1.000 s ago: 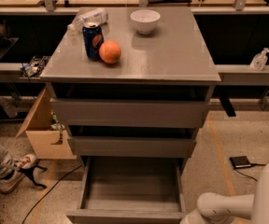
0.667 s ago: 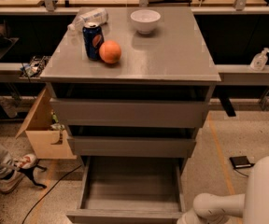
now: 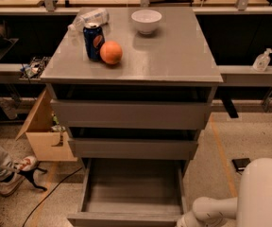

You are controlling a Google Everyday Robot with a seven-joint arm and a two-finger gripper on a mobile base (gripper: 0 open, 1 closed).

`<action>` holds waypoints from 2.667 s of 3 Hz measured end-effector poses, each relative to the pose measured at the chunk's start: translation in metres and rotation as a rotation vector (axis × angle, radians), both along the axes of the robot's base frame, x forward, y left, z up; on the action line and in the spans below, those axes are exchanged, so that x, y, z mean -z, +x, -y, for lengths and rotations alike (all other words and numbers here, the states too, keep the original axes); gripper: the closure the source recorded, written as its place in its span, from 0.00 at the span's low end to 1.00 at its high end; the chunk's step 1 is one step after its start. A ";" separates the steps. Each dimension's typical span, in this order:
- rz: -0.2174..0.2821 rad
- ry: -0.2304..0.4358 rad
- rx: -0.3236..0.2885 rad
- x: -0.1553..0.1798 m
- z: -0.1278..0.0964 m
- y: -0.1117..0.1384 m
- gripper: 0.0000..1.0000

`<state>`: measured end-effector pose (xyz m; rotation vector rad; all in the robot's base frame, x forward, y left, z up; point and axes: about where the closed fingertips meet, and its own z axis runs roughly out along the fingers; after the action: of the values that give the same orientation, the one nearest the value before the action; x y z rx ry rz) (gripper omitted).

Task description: Close bottom drawer

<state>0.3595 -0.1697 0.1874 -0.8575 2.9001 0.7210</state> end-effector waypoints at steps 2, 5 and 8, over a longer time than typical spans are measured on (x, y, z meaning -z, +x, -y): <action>0.087 0.032 0.017 0.017 -0.005 0.030 1.00; 0.128 0.054 -0.007 0.027 -0.016 0.048 1.00; 0.206 0.099 -0.144 0.027 -0.050 0.091 1.00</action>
Offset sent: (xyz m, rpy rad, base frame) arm 0.0500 0.0075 -0.0228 0.0545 -0.1439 -0.0259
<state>0.4504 -0.1195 0.1602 -1.0685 2.6209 0.7305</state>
